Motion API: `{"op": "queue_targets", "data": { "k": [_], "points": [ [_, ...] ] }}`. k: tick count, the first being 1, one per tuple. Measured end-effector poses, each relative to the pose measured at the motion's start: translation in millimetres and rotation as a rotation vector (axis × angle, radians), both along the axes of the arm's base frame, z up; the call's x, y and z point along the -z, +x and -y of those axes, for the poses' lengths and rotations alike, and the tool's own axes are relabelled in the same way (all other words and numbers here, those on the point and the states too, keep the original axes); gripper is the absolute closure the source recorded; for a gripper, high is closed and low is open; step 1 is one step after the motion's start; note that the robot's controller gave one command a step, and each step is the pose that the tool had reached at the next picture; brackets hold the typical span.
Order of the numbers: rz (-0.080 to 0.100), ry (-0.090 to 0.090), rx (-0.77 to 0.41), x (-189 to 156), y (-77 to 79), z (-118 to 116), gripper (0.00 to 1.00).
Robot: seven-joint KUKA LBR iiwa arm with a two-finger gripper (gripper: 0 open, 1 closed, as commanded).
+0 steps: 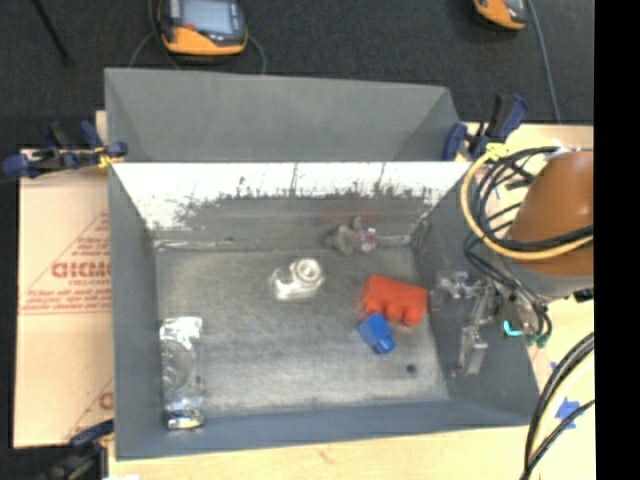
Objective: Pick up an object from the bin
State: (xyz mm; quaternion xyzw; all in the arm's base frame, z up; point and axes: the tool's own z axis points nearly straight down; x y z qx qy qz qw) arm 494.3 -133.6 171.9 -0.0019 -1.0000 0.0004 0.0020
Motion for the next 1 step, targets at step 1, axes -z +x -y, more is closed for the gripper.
{"op": "queue_targets", "data": {
  "k": [1],
  "points": [
    [0.019,0.000,0.816,98.8,28.3,-38.9,0.00]
  ]
}}
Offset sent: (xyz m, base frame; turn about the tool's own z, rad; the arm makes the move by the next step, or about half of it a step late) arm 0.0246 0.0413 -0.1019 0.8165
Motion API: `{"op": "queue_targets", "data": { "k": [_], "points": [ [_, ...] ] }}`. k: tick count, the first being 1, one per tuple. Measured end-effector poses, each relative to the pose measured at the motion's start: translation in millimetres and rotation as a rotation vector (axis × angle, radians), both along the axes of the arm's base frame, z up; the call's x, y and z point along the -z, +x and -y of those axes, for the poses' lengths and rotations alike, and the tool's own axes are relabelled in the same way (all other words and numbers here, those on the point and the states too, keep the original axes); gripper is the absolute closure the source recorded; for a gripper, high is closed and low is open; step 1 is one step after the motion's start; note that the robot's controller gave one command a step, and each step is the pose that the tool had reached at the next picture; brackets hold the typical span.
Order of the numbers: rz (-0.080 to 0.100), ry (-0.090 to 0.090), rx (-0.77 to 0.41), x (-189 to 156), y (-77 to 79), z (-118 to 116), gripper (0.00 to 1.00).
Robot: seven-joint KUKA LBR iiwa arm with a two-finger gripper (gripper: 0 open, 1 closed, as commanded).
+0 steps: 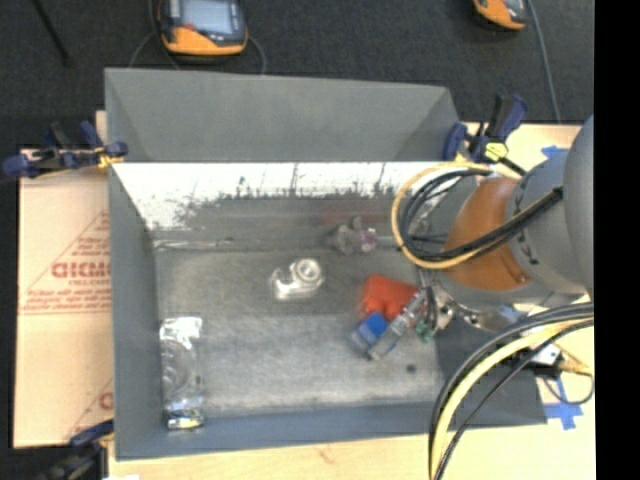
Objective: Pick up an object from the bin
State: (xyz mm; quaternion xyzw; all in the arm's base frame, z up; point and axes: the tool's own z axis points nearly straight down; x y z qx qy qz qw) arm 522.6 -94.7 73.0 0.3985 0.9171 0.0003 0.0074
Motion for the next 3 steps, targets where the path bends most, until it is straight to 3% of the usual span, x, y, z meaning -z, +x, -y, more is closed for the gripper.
{"op": "queue_targets", "data": {
  "k": [1,2,3],
  "points": [
    [-0.007,0.003,-0.085,-29.2,52.6,10.3,0.00],
    [-0.009,0.005,0.165,-27.7,78.5,18.3,0.00],
    [-0.007,0.008,0.331,-0.2,110.8,10.0,0.00]
  ]
}}
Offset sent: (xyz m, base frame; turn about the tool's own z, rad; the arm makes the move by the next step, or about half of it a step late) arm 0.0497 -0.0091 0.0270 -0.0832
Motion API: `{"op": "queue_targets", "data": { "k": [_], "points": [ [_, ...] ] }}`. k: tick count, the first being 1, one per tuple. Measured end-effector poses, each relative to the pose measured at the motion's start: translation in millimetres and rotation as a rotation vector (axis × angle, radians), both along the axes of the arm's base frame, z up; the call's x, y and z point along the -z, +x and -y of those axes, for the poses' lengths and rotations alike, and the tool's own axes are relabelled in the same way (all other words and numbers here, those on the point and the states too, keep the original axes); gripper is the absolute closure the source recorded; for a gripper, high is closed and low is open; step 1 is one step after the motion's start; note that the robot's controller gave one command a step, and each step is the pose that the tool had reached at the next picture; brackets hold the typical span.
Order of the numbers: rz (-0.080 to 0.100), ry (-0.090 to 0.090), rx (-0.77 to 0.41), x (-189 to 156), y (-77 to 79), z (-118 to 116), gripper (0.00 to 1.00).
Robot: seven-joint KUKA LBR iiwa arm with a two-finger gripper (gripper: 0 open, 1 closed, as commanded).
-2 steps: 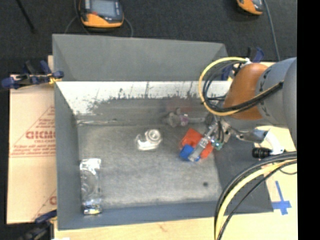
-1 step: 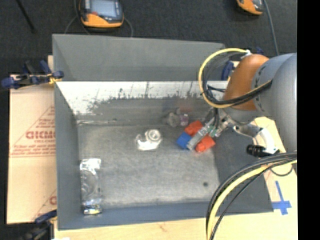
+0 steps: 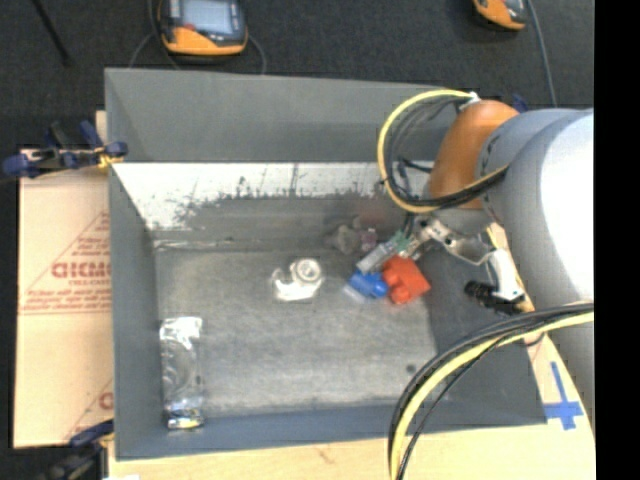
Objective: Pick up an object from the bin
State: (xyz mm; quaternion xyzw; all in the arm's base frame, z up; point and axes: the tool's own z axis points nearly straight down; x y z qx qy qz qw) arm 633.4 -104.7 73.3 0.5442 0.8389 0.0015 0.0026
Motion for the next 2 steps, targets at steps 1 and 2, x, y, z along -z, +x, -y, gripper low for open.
{"op": "queue_targets", "data": {
  "k": [1,2],
  "points": [
    [0.001,0.000,0.167,0.2,-17.3,-35.4,0.00],
    [0.008,0.001,0.162,-5.0,-13.9,-35.6,1.00]
  ]
}}
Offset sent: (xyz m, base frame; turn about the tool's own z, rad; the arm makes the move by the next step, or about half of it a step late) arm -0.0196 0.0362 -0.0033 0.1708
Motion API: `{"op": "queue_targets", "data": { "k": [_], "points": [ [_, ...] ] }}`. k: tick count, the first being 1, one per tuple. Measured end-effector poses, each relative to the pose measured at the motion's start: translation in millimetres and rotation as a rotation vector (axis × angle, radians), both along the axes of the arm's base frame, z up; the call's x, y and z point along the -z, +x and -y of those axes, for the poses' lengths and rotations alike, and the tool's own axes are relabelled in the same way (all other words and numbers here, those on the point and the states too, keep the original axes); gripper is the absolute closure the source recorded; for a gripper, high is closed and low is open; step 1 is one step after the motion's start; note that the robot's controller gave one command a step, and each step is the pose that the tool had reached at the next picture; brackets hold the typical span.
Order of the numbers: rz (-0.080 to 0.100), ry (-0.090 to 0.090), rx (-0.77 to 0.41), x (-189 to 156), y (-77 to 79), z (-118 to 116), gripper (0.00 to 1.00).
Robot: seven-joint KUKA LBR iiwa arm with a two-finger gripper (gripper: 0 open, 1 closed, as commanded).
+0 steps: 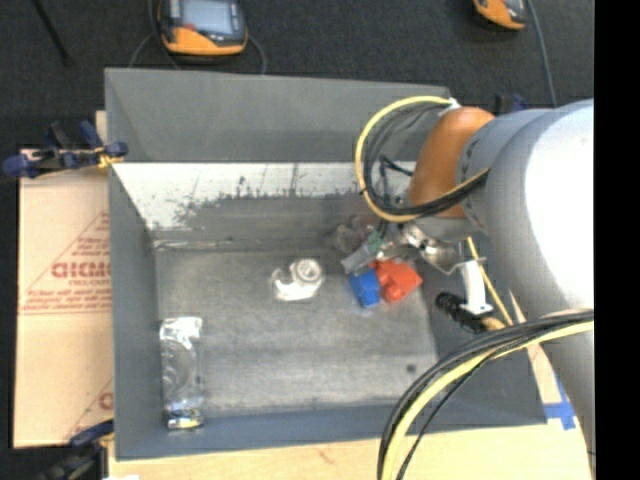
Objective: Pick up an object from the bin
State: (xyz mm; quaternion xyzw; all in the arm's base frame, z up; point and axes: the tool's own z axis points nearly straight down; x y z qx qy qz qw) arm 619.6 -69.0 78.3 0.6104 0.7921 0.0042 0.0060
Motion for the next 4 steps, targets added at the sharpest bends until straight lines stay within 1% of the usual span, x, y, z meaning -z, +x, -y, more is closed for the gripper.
{"op": "queue_targets", "data": {
  "k": [1,2,3,4],
  "points": [
    [0.005,-0.003,-0.010,-10.7,6.4,1.1,1.00],
    [-0.005,-0.003,-0.021,-29.2,9.1,3.1,1.00],
    [-0.009,-0.002,-0.029,-48.1,10.4,4.2,1.00],
    [-0.008,-0.002,-0.037,-75.5,11.9,5.4,1.00]
  ]
}}
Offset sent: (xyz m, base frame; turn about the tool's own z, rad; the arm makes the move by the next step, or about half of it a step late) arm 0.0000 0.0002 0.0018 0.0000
